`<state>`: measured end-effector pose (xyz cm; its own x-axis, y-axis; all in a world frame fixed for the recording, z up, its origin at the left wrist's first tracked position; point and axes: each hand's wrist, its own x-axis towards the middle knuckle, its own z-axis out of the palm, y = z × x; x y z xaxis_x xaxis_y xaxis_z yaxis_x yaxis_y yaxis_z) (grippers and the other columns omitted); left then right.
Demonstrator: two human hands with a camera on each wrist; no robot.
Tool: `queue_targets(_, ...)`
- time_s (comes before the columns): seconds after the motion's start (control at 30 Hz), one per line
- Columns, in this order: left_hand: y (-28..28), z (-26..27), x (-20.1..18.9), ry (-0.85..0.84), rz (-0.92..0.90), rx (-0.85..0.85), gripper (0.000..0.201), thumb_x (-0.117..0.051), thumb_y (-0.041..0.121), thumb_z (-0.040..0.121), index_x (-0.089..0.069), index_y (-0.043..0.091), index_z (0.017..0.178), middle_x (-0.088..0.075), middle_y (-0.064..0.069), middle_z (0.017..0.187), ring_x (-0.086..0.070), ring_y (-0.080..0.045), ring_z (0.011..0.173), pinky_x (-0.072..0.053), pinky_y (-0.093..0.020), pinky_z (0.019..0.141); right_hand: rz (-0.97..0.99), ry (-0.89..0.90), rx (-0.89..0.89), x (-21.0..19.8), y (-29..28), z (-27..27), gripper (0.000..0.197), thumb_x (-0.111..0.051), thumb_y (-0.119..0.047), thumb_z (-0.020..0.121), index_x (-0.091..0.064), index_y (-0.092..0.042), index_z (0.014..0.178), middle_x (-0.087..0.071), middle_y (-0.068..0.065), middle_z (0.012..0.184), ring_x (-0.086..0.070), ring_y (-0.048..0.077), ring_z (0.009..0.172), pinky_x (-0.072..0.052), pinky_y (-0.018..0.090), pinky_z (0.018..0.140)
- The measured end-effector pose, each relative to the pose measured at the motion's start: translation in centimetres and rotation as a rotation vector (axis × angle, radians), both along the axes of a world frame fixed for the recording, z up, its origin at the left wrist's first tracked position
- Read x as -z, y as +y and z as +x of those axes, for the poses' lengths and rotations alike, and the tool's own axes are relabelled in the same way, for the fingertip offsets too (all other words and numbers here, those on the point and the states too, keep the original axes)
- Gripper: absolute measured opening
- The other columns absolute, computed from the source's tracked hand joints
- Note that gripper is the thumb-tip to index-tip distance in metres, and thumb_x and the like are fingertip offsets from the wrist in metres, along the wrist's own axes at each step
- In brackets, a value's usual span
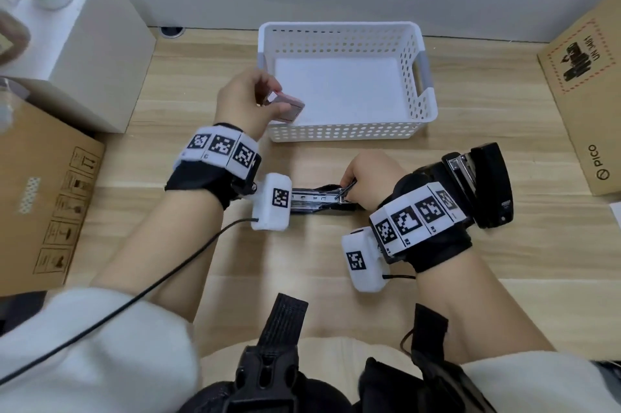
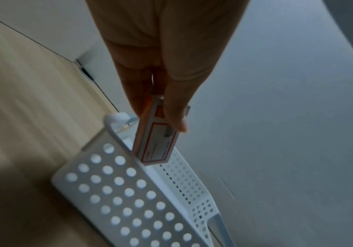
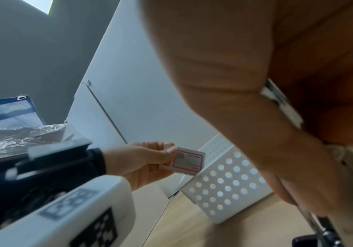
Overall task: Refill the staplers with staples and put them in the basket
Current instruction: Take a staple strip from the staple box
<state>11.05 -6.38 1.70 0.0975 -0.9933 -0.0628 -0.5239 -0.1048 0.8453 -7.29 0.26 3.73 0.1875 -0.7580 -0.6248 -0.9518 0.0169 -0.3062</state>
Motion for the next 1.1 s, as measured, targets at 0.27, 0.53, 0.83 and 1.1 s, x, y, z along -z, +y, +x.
queue_targets(0.27,2.9,2.0,0.2,0.365,-0.024,-0.236,0.024,-0.069,0.008,0.075,-0.055,0.026,0.081,-0.058,0.004,0.074,-0.060,-0.014,0.073,-0.054,-0.026,0.071,-0.041,0.016,0.062,0.2,1.6,0.0,0.026,-0.054,-0.005,0.086,-0.068,-0.011,0.108,-0.066,0.009,0.112,-0.060,0.026,0.103,-0.045,0.025,0.081)
queue_targets(0.53,5.7,1.1,2.0,0.654,0.394,-0.163,0.011,-0.058,0.003,0.085,-0.059,0.008,0.094,-0.066,-0.003,0.079,-0.068,-0.007,0.063,-0.055,-0.015,0.059,-0.091,-0.041,0.106,0.2,2.2,-0.3,0.026,-0.055,-0.004,0.084,-0.069,-0.019,0.100,-0.067,0.002,0.110,-0.059,0.022,0.104,-0.041,0.022,0.078)
queue_targets(0.83,4.6,0.3,2.3,0.748,0.358,-0.215,0.041,-0.056,0.002,0.086,-0.046,0.000,0.126,-0.051,-0.011,0.115,-0.060,-0.009,0.079,-0.054,-0.014,0.062,-0.093,-0.041,0.116,0.0,2.3,-0.3,0.023,-0.056,-0.007,0.086,-0.067,-0.018,0.102,-0.066,0.003,0.112,-0.059,0.023,0.104,-0.040,0.021,0.077)
queue_targets(1.1,4.9,0.7,1.6,0.737,0.344,-0.242,0.040,-0.058,0.002,0.085,-0.048,0.003,0.123,-0.049,-0.018,0.132,-0.063,-0.013,0.084,-0.054,-0.015,0.061,-0.089,-0.034,0.082,0.8,2.3,-0.8,0.027,-0.065,-0.025,0.081,-0.063,-0.026,0.108,-0.063,-0.001,0.116,-0.056,0.019,0.107,-0.044,0.026,0.086)
